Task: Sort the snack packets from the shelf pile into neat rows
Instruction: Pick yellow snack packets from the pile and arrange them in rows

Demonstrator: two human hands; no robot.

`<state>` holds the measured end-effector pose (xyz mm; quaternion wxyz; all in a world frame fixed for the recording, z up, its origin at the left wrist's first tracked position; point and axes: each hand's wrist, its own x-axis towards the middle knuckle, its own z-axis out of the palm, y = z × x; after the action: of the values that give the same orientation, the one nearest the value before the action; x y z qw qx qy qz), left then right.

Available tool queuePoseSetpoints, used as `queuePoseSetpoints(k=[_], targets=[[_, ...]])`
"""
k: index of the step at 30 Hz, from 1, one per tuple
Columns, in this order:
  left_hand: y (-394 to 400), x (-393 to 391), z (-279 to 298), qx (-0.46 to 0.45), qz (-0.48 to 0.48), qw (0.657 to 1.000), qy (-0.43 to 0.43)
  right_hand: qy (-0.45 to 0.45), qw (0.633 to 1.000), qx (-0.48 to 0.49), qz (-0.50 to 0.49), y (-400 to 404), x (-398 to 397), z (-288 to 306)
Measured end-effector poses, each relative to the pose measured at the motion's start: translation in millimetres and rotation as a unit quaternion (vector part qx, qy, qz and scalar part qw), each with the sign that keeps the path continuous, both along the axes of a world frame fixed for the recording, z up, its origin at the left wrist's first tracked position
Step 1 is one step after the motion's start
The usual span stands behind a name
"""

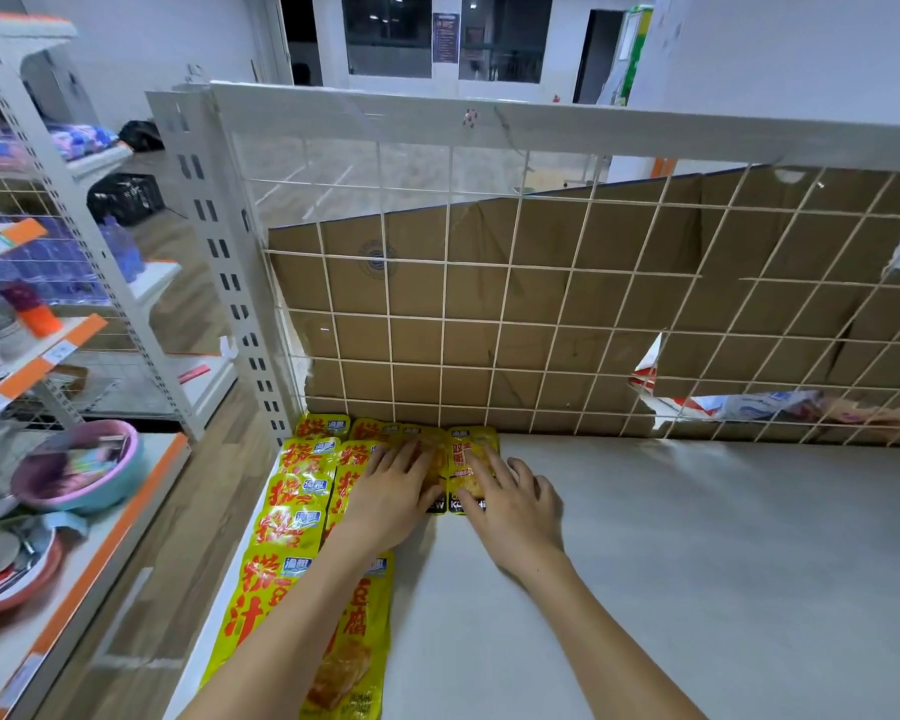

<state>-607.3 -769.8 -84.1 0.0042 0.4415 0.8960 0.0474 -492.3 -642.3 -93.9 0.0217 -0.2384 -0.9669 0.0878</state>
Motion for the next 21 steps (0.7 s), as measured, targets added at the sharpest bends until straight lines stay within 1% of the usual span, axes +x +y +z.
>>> queuePoseSetpoints(k=[1, 5, 10, 12, 14, 17, 19, 21], targets=[[2, 2, 1, 0.011, 0.000, 1.000, -0.005, -0.003, 1.000, -0.004, -0.001, 0, -1, 1], [8, 0, 2, 0.003, 0.016, 1.000, -0.003, -0.009, 1.000, -0.015, 0.000, 1, -1, 7], [16, -1, 15, 0.023, 0.024, 0.999, -0.022, 0.037, 0.999, -0.028, -0.004, -2, 5, 15], [14, -1, 19, 0.056, 0.022, 0.998, -0.031, 0.057, 0.998, -0.028, -0.016, -1, 12, 24], [10, 3, 23, 0.109, 0.013, 0.993, -0.041, 0.067, 0.997, -0.021, -0.033, 3, 25, 33], [5, 28, 32, 0.172, -0.022, 0.984, -0.033, 0.076, 0.994, -0.030, -0.066, 6, 61, 44], [3, 57, 36, 0.209, -0.077, 0.975, -0.026, 0.097, 0.992, -0.019, -0.082, 6, 92, 44], [3, 90, 37, 0.207, -0.137, 0.969, -0.013, 0.074, 0.993, -0.001, -0.094, 5, 125, 43]])
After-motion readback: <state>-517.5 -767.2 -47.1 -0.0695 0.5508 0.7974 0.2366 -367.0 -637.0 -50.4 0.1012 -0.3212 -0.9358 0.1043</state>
